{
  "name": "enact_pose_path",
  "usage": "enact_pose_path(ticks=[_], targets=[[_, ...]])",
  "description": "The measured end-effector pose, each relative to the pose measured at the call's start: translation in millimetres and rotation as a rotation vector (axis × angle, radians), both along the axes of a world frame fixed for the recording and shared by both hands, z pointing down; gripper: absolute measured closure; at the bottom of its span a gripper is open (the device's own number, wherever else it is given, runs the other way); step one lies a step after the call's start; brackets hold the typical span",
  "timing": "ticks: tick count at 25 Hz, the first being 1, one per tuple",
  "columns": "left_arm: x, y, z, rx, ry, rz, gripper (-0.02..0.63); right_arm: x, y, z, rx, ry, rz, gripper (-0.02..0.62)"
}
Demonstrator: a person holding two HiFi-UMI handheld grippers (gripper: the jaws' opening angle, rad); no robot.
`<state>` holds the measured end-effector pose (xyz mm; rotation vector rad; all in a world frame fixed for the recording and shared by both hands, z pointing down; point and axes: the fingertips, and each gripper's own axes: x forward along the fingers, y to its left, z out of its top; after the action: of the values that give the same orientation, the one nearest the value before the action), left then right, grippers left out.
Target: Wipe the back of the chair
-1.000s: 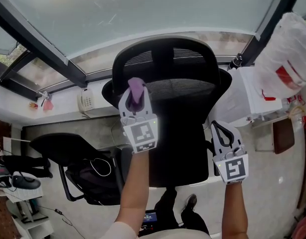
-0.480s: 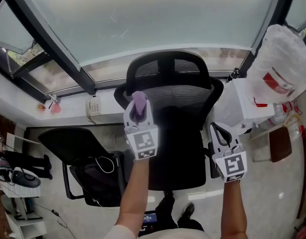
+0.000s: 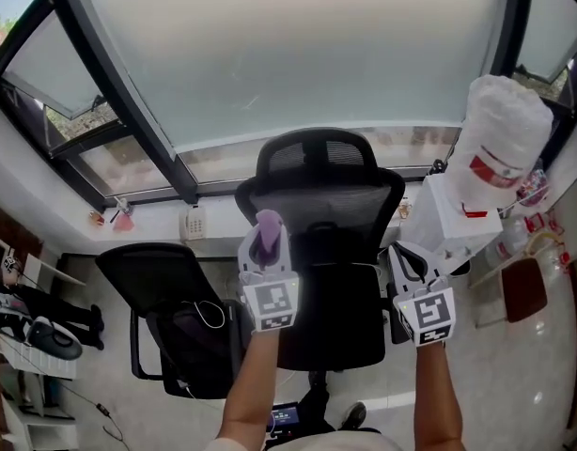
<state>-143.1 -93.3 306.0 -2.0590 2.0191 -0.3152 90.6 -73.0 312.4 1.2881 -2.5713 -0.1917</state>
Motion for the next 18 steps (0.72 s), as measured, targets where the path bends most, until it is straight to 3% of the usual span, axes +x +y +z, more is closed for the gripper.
enact_pose_path(ticks=[18], targets=[[43, 158, -117, 0.079, -0.021, 0.077, 0.503, 29, 107, -100, 0.042, 0.0, -0.057, 0.601]])
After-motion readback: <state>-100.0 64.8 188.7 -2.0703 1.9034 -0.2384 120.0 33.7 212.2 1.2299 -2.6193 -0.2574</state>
